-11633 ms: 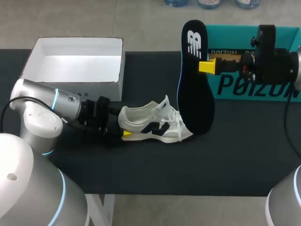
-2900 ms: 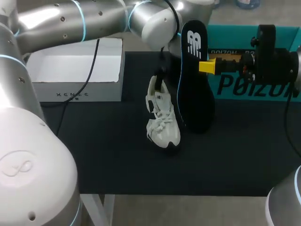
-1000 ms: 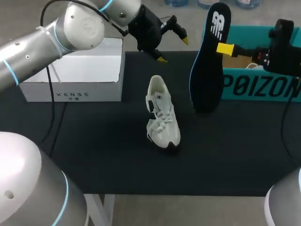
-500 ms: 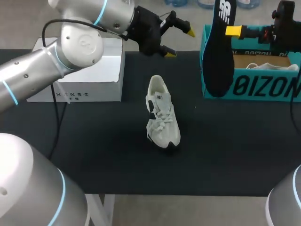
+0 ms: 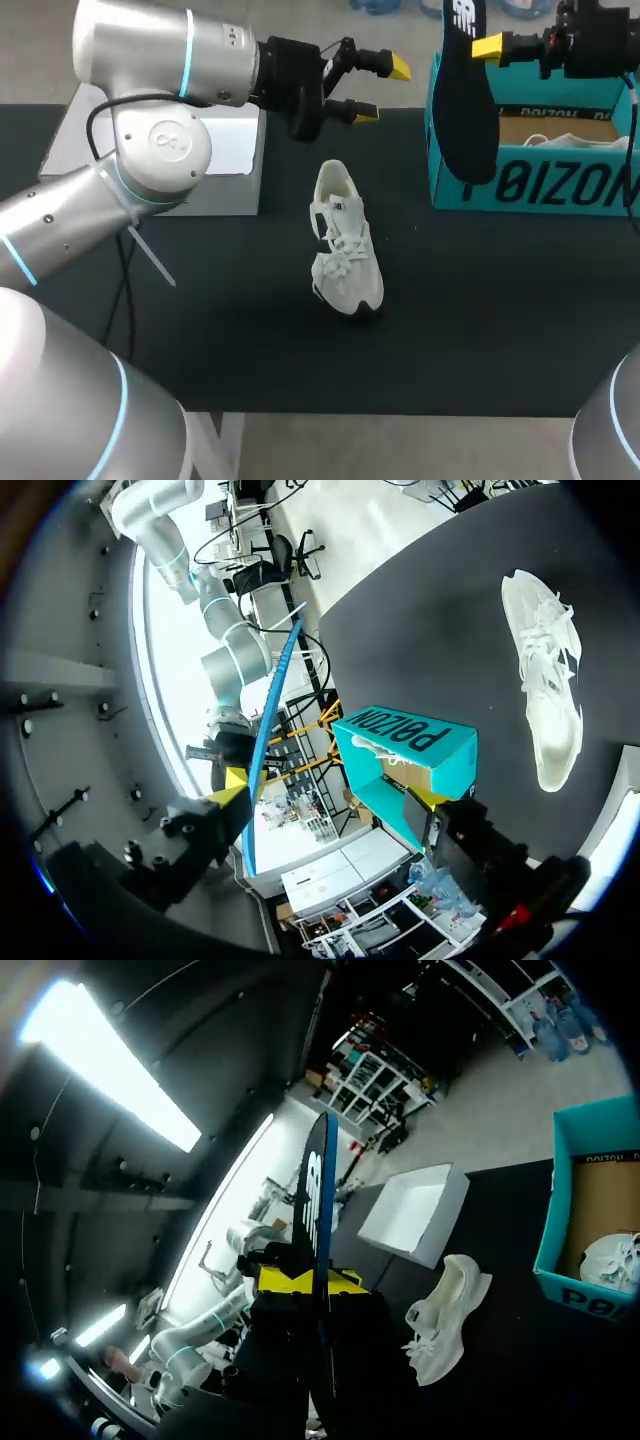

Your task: Take the shoe out of the shoebox, open the shoe tongue, remove and reinsert the insole, then place the shoe into the shoebox

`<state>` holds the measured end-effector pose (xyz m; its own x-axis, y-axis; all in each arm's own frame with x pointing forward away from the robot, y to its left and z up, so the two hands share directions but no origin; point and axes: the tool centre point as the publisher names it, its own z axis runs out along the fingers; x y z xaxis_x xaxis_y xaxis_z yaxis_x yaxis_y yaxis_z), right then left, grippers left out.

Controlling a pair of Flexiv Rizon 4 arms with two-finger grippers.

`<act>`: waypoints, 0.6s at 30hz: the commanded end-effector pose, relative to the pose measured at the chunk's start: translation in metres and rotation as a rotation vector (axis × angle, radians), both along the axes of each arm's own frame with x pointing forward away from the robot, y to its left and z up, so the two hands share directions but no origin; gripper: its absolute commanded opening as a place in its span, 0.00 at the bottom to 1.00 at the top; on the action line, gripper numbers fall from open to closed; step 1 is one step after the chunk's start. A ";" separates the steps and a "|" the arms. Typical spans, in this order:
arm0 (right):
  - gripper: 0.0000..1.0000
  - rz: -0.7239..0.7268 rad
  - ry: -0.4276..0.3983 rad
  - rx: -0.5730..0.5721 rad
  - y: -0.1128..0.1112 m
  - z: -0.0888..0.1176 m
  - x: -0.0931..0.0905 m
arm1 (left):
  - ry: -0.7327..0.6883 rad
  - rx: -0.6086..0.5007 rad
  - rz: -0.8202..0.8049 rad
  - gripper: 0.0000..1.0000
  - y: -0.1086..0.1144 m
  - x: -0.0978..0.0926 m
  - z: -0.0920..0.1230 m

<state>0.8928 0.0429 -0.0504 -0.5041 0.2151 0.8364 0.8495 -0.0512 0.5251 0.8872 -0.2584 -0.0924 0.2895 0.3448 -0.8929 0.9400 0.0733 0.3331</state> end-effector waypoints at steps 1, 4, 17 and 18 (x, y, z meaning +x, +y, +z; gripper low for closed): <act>0.00 0.129 0.064 -0.091 0.005 -0.002 0.015 | -0.033 -0.162 -0.045 1.00 0.000 -0.009 -0.003; 0.00 0.133 0.090 -0.110 0.008 -0.003 0.018 | -0.026 -0.198 -0.075 1.00 -0.001 -0.009 -0.001; 0.00 0.065 0.167 -0.113 0.041 -0.004 0.027 | -0.043 -0.297 -0.105 1.00 -0.024 -0.005 0.003; 0.00 0.052 0.171 -0.109 0.042 -0.003 0.027 | -0.049 -0.303 -0.103 1.00 -0.025 -0.005 0.002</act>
